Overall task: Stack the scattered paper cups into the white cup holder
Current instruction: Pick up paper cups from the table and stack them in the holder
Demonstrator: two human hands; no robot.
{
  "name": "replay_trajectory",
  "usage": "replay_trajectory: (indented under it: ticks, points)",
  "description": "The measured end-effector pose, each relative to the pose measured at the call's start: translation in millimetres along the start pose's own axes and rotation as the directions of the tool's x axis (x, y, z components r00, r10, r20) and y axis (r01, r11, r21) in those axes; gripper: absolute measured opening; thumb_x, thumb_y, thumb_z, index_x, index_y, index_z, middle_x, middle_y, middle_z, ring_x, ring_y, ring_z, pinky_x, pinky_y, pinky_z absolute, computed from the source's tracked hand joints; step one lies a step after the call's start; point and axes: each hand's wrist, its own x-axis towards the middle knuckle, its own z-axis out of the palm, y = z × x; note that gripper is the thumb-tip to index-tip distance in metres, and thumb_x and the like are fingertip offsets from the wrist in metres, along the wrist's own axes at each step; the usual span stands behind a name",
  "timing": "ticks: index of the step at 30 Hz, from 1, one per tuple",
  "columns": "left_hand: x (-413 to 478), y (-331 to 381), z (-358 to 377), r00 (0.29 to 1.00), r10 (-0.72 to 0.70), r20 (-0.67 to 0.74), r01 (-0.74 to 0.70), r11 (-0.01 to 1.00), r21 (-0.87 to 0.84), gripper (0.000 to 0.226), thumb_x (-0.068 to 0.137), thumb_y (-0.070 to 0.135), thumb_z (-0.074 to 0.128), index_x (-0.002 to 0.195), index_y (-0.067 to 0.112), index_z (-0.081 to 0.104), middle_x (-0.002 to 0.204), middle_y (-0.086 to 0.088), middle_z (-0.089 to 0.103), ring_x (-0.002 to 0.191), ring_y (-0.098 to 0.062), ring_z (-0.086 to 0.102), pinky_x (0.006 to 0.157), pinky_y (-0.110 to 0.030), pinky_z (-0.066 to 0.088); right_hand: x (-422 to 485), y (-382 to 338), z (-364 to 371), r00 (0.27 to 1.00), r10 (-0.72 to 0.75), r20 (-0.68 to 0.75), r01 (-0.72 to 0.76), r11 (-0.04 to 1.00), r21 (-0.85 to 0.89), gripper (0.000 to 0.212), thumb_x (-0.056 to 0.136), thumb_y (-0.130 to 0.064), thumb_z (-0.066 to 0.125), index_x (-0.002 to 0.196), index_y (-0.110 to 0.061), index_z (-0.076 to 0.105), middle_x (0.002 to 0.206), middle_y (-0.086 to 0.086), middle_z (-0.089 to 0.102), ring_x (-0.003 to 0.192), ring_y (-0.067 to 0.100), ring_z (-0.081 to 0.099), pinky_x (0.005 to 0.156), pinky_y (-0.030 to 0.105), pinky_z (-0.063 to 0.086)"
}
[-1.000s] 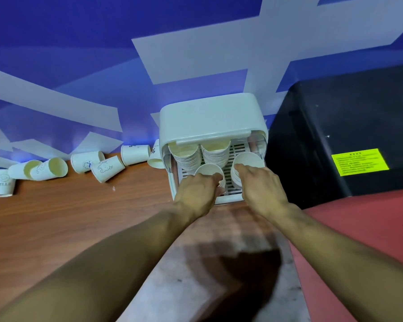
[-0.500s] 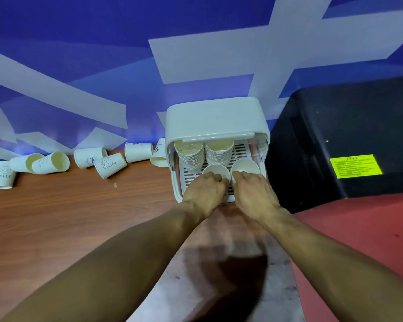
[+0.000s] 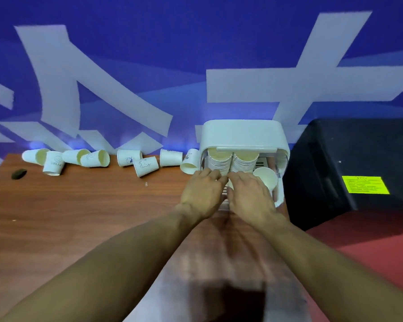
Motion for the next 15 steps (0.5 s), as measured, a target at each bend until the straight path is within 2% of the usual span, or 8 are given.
replay_trajectory:
  ticks: [3,7,12,15]
  points:
    - [-28.5,-31.2,-14.0,0.992,-0.117,-0.037,0.118,0.993,0.018,0.037,0.089,0.042,0.058,0.121,0.023,0.056,0.117,0.000,0.058,0.109,-0.024,0.050,0.087,-0.036,0.039,7.1,-35.2,-0.1,0.998,-0.058,-0.002,0.058,0.998,0.023,0.025,0.083,-0.017,0.060,0.107,-0.011,0.064,0.098,0.008,0.067,0.090,0.031,0.060,0.078,0.039,0.048]
    - [-78.2,-81.6,-30.4,0.951,-0.306,-0.041,0.306,0.952,0.010,0.042,0.089,0.043,0.059,0.127,0.026,0.055,0.122,0.002,0.056,0.110,-0.021,0.050,0.090,-0.035,0.041,19.9,-92.3,5.7,0.986,-0.165,0.036,0.164,0.986,0.021,0.029,0.084,-0.024,0.055,0.111,-0.015,0.061,0.102,0.006,0.065,0.093,0.030,0.060,0.078,0.038,0.049]
    - [-142.3,-155.9,-39.9,0.858,-0.513,-0.031,0.511,0.858,-0.052,0.045,0.091,0.046,0.057,0.133,0.028,0.051,0.129,0.003,0.053,0.115,-0.021,0.047,0.092,-0.035,0.041,39.8,-173.3,24.6,0.957,-0.283,0.061,0.277,0.957,0.090,0.032,0.086,-0.026,0.056,0.116,-0.017,0.060,0.108,0.003,0.064,0.099,0.026,0.058,0.082,0.035,0.046]
    - [-169.2,-207.6,-38.1,0.779,-0.626,-0.033,0.614,0.773,-0.161,0.046,0.091,0.043,0.059,0.134,0.027,0.052,0.129,0.002,0.053,0.117,-0.020,0.047,0.092,-0.033,0.041,57.2,-222.7,41.7,0.949,-0.298,0.102,0.284,0.949,0.137,0.038,0.087,-0.028,0.055,0.124,-0.018,0.057,0.113,0.001,0.062,0.105,0.024,0.057,0.085,0.035,0.047]
